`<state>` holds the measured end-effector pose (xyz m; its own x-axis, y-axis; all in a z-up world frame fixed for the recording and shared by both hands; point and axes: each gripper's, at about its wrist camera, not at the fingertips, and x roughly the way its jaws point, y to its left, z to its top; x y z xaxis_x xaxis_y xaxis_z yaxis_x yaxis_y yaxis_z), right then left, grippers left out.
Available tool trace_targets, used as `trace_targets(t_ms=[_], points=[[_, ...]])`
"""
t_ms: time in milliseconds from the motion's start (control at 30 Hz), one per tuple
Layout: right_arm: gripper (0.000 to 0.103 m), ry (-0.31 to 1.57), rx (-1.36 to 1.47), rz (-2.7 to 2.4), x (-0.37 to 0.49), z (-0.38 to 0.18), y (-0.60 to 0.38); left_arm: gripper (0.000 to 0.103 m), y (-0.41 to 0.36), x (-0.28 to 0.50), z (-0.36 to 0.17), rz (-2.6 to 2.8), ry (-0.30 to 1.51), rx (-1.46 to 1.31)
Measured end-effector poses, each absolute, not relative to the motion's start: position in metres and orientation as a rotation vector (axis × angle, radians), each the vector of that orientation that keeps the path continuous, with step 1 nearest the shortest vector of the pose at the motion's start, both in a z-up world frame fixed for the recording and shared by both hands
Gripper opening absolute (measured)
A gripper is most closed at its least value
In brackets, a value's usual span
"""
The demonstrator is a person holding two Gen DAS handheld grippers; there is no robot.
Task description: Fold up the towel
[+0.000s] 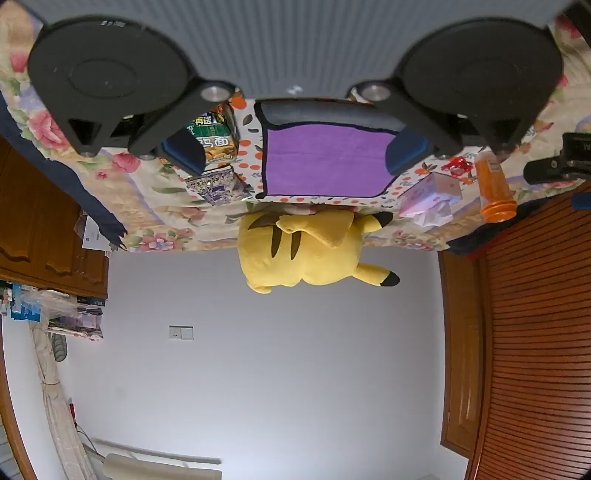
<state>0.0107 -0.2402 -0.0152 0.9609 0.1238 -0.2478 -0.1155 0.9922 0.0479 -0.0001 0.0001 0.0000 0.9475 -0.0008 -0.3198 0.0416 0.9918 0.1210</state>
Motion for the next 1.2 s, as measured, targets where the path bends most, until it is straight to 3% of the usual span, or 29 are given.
trace_targets(t_ms=[1200], points=[[0.103,0.249,0.039,0.122,0.0121,-0.0158,-0.2466,0.103,0.0001,-0.0002,0.0,-0.021,0.322,0.128]])
